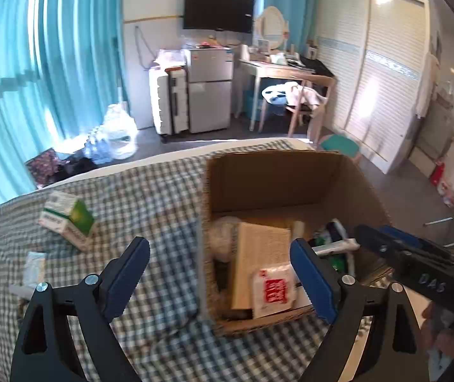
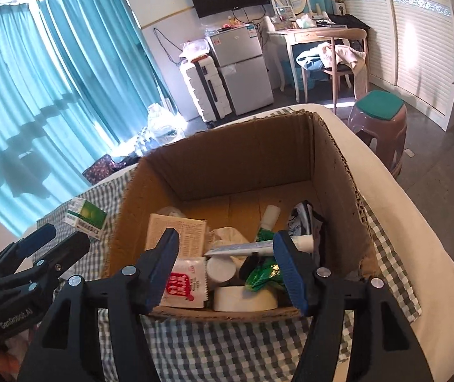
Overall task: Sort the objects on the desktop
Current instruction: 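Move both tools back over the bracelet and green medicine box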
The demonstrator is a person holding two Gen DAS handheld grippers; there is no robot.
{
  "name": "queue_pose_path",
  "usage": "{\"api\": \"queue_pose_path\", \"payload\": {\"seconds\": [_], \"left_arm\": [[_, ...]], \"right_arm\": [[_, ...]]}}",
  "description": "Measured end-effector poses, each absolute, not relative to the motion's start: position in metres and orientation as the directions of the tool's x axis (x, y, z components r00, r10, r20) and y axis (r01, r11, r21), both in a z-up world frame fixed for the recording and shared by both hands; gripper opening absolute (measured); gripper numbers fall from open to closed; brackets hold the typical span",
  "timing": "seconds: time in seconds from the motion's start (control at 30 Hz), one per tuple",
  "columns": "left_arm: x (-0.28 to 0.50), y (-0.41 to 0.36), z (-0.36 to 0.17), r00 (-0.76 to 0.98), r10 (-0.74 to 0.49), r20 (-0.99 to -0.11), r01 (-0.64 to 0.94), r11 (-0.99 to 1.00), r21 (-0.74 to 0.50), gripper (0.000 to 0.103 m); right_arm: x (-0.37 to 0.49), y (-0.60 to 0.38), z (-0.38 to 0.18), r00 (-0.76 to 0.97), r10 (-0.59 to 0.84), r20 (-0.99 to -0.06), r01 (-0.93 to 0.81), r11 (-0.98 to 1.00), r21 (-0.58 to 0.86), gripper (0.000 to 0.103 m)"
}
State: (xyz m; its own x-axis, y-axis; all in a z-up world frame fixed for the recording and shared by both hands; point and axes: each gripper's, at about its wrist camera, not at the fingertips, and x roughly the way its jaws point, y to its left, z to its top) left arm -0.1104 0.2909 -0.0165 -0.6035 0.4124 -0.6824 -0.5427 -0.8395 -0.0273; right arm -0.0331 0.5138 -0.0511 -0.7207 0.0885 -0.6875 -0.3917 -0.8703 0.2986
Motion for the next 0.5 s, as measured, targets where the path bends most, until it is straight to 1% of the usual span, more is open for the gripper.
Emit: {"api": "queue_pose_path", "payload": {"seconds": [0.1,0.2,0.27,0.3,0.5], "left_arm": [[-0.106,0.261,-0.008,-0.642,0.349,-0.683,-0.491,-0.871,0.016,0.094],[-0.097,0.225,0.002,-0.705,0.252,-0.663,-0.41,-0.908,0.091,0.095],[-0.094,0.202,0.009,-0.734,0.193,-0.651,-0.356,-0.926,0.126,0.103],[-0.091,0.19,0.014,-0.749,0.164,-0.643,-0.324,-0.936,0.139,0.103],[-0.078,0.119,0.033,-0.779,0.099,-0.62,-0.218,-0.969,0.12,0.103]], "right_arm": [[-0.023,0.498,-0.038,-0.743,0.092,-0.663,-0.371,-0.881,0.293,0.062],[-0.012,0.476,-0.025,-0.773,0.084,-0.629,-0.334,-0.897,0.29,0.062],[-0.007,0.458,-0.017,-0.794,0.069,-0.604,-0.299,-0.91,0.289,0.062],[-0.005,0.449,-0.014,-0.799,0.055,-0.599,-0.279,-0.916,0.288,0.062],[-0.003,0.381,-0.004,-0.812,-0.02,-0.583,-0.16,-0.953,0.256,0.062]]}}
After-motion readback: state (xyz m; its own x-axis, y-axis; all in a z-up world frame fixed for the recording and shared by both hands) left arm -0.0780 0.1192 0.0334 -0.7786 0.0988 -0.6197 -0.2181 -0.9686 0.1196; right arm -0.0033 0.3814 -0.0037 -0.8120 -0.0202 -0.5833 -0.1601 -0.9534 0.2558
